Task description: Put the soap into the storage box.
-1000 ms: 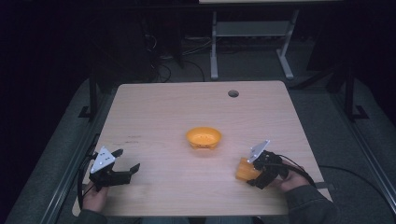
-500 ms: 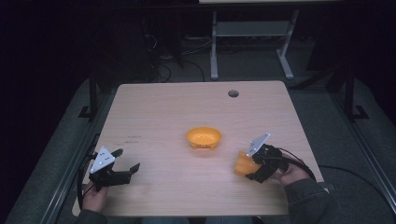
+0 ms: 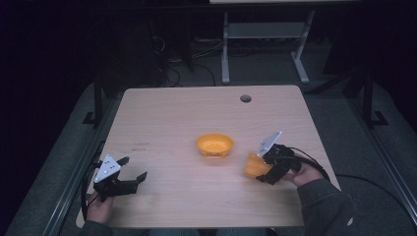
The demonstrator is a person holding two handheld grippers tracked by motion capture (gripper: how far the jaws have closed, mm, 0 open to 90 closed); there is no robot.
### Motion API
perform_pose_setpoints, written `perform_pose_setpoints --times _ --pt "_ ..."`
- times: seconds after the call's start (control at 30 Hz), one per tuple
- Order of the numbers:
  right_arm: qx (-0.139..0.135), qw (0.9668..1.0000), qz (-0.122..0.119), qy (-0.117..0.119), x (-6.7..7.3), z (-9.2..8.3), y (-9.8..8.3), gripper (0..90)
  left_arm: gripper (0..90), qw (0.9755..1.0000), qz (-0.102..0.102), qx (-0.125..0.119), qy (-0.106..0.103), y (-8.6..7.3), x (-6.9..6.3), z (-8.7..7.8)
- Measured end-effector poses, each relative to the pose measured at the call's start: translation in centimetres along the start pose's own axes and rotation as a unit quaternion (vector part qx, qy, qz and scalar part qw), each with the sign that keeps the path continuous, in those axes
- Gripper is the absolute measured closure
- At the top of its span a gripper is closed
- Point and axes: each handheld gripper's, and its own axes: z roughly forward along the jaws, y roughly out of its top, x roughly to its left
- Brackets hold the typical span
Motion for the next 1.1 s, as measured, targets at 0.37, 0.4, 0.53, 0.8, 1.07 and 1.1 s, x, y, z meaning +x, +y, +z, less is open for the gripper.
perform_pose_setpoints --times 0.37,0.4,0.53,0.8,1.07,1.1 --pt "-0.016 0.9998 -0.011 0.007 -1.0 0.0 1.6 20.7 14.2 1.0 -0.001 0.0 -0.001 0.0 0.0 0.0" --pt "-0.015 0.9998 -0.01 0.008 -1.0 -0.1 1.8 20.7 14.2 1.0 -0.001 -0.001 0.0 0.0 0.0 0.0" --pt "-0.021 0.9997 -0.014 0.009 -1.3 0.0 2.2 20.7 14.2 1.0 -0.002 -0.003 0.0 0.0 0.0 0.0" --pt "-0.026 0.9994 -0.018 0.012 -2.1 0.0 3.3 20.7 14.2 1.0 -0.001 -0.003 0.0 0.0 0.1 0.0" --pt "-0.025 0.9993 -0.022 0.014 -2.7 0.0 4.2 20.7 14.2 1.0 -0.001 -0.003 0.0 0.1 0.0 0.0" --pt "-0.027 0.9993 -0.021 0.015 -2.8 0.0 4.3 20.7 14.2 1.0 -0.001 -0.003 0.0 0.1 0.1 0.0"
